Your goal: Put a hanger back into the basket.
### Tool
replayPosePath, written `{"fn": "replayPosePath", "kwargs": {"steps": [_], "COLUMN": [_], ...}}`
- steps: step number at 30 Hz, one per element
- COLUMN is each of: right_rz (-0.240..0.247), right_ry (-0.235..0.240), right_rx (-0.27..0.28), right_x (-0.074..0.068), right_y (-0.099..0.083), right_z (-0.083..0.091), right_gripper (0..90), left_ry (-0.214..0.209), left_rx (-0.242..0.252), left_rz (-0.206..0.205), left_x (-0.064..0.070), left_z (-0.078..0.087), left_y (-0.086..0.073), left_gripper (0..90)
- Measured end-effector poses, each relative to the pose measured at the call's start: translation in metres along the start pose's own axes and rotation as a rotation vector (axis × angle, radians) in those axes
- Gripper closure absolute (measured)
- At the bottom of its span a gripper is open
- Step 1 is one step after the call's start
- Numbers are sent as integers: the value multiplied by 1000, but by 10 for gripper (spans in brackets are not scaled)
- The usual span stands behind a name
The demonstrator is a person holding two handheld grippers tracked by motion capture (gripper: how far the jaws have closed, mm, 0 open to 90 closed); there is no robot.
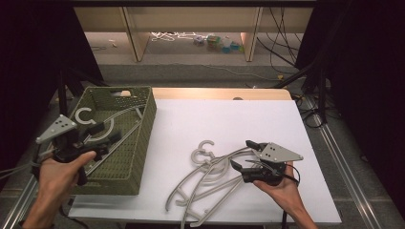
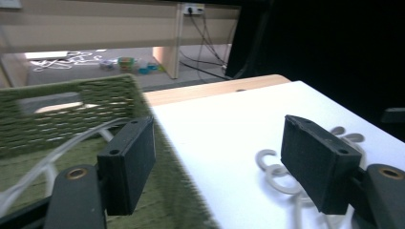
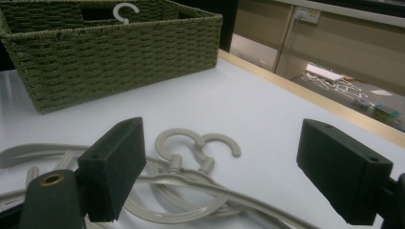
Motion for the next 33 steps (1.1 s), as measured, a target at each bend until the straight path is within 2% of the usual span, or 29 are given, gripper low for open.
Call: {"fn": "replayPosePath", "kwargs": {"steps": [2, 3, 5, 8, 9, 10, 11, 16, 17, 18, 22, 24, 25, 26, 27, 29, 33], "right_rz": [-11, -18, -9, -13, -14, -23, -29, -32, -14, -31, -13, -19, -17, -17, -17, -15, -32], "right_ry": [7, 11, -2, -1, -4, 5, 11, 16, -3, 10, -7, -4, -7, -14, -9, -8, 9], "right_rx": [-7, -7, 4, 10, 17, 5, 1, 12, 24, 8, 3, 2, 3, 11, 6, 8, -6], "right_x": [-1, -1, 2, 3, 3, 2, 1, 1, 3, 1, 2, 1, 2, 2, 2, 2, 0], "right_y": [-1, -1, 0, -1, -1, -2, -3, -3, -2, -3, -4, -4, -4, -4, -4, -5, -7], "right_z": [0, 1, 2, 2, 2, 3, 3, 2, 2, 2, 4, 4, 4, 4, 4, 4, 4], "right_gripper": [177, 177, 175, 174, 174, 174, 174, 174, 173, 173, 173, 173, 173, 173, 173, 173, 173], "left_ry": [-20, -34, -69, -80, -80, -60, -58, -96, -108, -115, -116, -118, -120, -119, -115, -127, -141], "left_rx": [-9, -17, -29, -36, -36, -39, -44, -38, -45, -50, -53, -62, -57, -44, -45, -48, -35], "left_rz": [-11, 0, -14, -44, -44, -62, -69, -54, -53, -57, -77, -85, -79, -84, -115, -117, -148], "left_x": [12, 20, 34, 48, 48, 52, 55, 67, 69, 70, 74, 77, 78, 79, 80, 82, 85], "left_z": [-6, -8, -12, -17, -17, -20, -22, -36, -41, -45, -61, -67, -69, -71, -71, -74, -79], "left_y": [-5, -8, -13, -20, -20, -25, -28, -43, -46, -49, -61, -66, -67, -68, -69, -72, -79], "left_gripper": [266, 266, 267, 269, 269, 270, 270, 278, 278, 277, 276, 273, 272, 271, 271, 258, 244]}}
Point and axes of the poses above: each handheld gripper's, and its own axes: z roughly backward along the jaws, y roughly out of its top, x roughly to its right, the point moved 7 cm from there along -z, roughly forward along the jaws, and after that the axes turned 13 degrees about -x, right-handed, at the moved point
